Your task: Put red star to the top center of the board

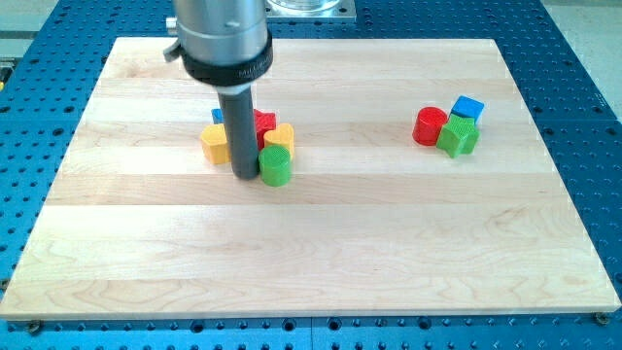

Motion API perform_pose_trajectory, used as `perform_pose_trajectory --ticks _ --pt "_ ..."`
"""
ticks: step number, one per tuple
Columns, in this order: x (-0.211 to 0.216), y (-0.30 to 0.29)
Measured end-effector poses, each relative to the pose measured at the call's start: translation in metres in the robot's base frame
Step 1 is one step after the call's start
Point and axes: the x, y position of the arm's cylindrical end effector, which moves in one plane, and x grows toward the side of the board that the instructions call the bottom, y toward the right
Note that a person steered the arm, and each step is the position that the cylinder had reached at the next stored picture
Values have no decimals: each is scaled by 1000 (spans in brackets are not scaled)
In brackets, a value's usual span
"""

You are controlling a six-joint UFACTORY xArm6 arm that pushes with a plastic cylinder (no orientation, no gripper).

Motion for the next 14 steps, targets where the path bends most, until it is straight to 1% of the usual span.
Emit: perform_pose_trajectory --ticks 1,2,3,5,6,7,8,9,10,11,12,13,14 --pt "43 -14" --pt "20 24" --pt "-27 28" --pt "-77 31" --pt "-110 39" --pt "-65 27" --pt "-51 -5" --pt "-81 -12" --pt "-140 8" --pt "-168 40" --pt "-151 4" --pt "-181 53" --pt "-217 58"
